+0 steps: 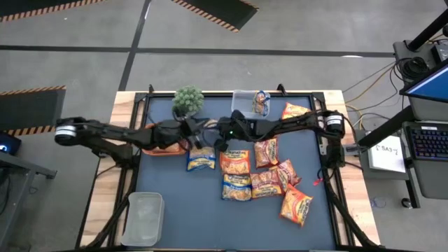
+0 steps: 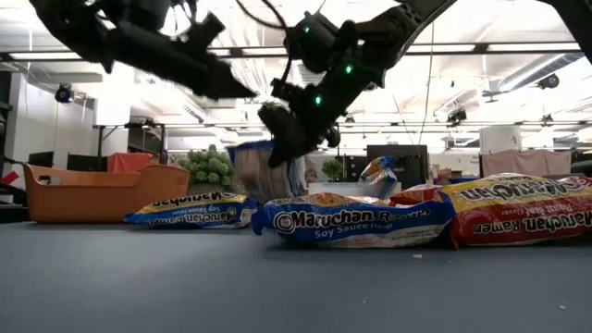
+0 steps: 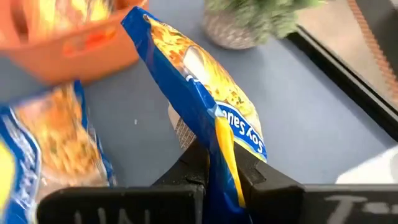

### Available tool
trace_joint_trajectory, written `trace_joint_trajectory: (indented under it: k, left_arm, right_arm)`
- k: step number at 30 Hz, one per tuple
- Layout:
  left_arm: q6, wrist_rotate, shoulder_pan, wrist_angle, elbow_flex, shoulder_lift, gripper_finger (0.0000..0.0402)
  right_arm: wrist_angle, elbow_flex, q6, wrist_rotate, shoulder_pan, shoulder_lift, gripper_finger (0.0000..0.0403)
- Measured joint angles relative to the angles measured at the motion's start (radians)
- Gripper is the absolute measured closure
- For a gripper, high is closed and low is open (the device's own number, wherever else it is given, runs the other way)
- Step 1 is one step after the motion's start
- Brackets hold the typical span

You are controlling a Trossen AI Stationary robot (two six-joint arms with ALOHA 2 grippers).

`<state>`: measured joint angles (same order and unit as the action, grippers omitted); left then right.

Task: Sort Maruchan noodles
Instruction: Put the blue noodle pack into the transparent bin

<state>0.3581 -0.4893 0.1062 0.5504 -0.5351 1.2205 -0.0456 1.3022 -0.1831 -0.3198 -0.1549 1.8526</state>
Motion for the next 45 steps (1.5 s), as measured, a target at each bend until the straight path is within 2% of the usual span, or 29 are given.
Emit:
trace_joint_trajectory:
  k: [7, 12, 14, 20, 28, 38, 45]
  left_arm:
    - [-0.04, -0.079, -0.001, -0.066, 0.023, -0.184, 0.0401]
    - [-0.068, -0.104, -0.001, -0.11, 0.067, -0.286, 0.0401]
    - [-0.069, -0.104, -0.001, -0.113, 0.083, -0.314, 0.0401]
    - [-0.055, -0.104, -0.001, -0.11, 0.116, -0.367, 0.0401]
    - [-0.053, -0.104, -0.001, -0.114, 0.139, -0.406, 0.0401]
    - [-0.053, -0.103, -0.001, -0.108, 0.139, -0.412, 0.0401]
    - [-0.053, -0.103, -0.001, -0.099, 0.139, -0.412, 0.0401]
  right_arm:
    - [-0.01, 0.0, -0.278, 0.099, -0.083, -0.106, 0.0386]
    - [-0.002, 0.0, -0.414, 0.109, -0.15, -0.167, 0.0386]
    - [0.0, -0.001, -0.461, 0.062, -0.174, -0.183, 0.0386]
    - [-0.002, -0.018, -0.557, -0.215, -0.183, -0.194, 0.0386]
    - [0.005, -0.109, -0.736, -0.473, -0.153, -0.196, 0.0386]
    - [0.007, -0.241, -0.923, -0.601, -0.147, -0.195, 0.0386]
    - [0.064, -0.306, -0.938, -0.605, -0.151, -0.195, 0.0386]
